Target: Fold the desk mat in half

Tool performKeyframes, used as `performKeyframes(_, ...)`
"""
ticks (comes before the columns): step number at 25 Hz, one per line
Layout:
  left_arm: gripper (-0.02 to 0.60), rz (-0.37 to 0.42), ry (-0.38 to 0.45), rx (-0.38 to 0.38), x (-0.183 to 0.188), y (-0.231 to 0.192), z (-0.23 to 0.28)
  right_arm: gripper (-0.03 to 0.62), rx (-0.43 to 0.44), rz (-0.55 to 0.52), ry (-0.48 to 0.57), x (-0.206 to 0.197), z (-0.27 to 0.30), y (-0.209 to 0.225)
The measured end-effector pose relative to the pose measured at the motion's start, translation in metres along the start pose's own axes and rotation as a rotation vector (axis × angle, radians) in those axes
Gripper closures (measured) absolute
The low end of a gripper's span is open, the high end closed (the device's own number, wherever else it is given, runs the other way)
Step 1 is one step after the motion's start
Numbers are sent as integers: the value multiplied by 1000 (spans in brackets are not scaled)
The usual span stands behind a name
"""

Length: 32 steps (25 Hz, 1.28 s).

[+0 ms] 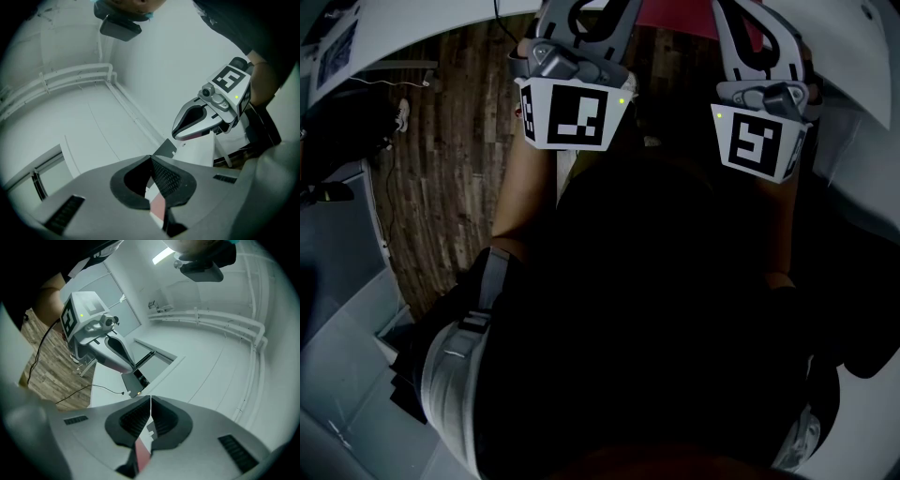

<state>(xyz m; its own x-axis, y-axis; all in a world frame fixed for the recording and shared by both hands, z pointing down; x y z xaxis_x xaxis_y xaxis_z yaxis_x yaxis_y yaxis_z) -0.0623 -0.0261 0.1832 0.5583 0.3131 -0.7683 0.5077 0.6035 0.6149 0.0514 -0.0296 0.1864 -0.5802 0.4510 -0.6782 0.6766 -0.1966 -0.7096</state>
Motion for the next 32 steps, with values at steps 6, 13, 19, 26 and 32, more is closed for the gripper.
performKeyframes(6,569,-9,8,-26,-12,-5,18,563,8,-30,-58,-20,12,-4)
performKeyframes(13,569,7,10,-81,-27,-7,52,563,22,-40,-122,-51,30,-8)
performKeyframes(19,569,-4,9,-115,-45,-14,74,562,44,-22,-159,-71,48,-16)
performKeyframes(26,569,-25,4,-156,-63,-22,94,560,104,-8,-222,-100,67,-41)
performKeyframes(32,569,-46,1,-189,-79,-18,104,482,175,2,-276,-128,75,-76)
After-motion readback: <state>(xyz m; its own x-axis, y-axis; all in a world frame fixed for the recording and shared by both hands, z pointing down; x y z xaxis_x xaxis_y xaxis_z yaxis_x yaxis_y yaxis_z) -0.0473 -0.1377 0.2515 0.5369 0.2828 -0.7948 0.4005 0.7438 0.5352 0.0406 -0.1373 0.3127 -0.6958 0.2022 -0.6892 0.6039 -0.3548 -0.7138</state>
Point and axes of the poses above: the fingertips, and each gripper's own axes: z forward along the fingers, y to its right, x out of its top, the point moved 4 cm from there along -z, backward along the fingers, and after that the axes turned 15 degrees about -x, right-handed, at the moved point
